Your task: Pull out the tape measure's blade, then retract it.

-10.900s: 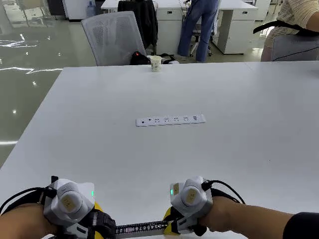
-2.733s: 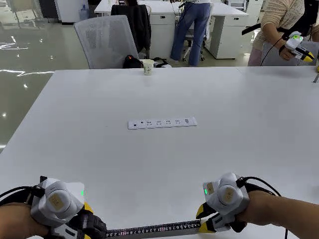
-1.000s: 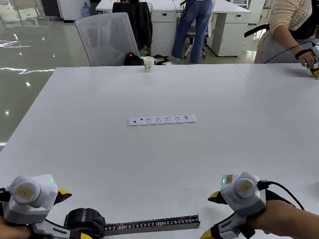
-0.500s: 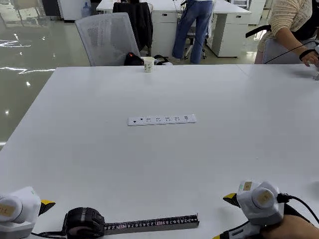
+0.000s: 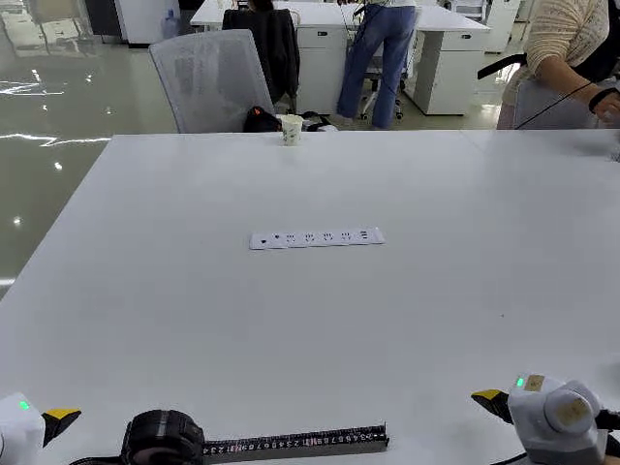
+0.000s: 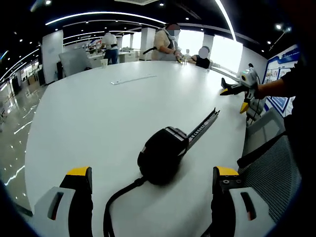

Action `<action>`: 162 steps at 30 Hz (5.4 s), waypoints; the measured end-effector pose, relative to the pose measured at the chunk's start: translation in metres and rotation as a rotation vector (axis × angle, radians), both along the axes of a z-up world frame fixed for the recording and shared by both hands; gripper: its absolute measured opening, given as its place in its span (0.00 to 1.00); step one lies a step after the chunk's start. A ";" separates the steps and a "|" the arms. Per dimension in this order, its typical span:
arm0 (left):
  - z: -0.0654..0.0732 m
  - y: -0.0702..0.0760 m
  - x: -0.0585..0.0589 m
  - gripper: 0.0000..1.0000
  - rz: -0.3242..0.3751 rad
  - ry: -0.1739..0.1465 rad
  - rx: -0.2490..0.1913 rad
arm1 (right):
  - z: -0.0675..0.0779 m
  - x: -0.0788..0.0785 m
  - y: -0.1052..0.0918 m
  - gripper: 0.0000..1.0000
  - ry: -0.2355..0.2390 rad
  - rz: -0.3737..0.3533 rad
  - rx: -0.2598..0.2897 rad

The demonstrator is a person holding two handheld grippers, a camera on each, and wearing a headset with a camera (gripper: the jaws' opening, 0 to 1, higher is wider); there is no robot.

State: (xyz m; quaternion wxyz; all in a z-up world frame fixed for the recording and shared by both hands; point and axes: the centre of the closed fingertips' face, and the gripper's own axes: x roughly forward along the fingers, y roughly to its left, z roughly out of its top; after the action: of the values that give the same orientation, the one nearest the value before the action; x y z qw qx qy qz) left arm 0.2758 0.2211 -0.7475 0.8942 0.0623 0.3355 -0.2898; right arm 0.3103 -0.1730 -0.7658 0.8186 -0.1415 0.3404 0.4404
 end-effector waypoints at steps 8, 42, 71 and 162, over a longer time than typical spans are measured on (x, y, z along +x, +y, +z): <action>0.002 0.006 -0.010 0.99 -0.003 -0.013 -0.014 | 0.007 -0.013 -0.014 0.99 -0.012 -0.004 0.032; -0.003 0.018 -0.025 0.99 -0.020 -0.008 0.054 | 0.000 -0.027 -0.049 0.99 -0.001 -0.027 -0.012; 0.001 -0.013 -0.005 0.99 0.031 -0.004 0.036 | 0.016 -0.016 -0.036 0.99 -0.032 0.086 -0.062; -0.007 -0.037 0.046 0.99 0.551 -0.266 -0.039 | -0.018 0.023 0.077 0.95 0.007 0.503 -0.290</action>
State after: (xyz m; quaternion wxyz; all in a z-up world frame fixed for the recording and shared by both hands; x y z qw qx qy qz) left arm 0.3221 0.1842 -0.7542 0.9762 -0.0109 0.2141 -0.0319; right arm 0.3334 -0.0958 -0.7835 0.6537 -0.3356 0.3570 0.5767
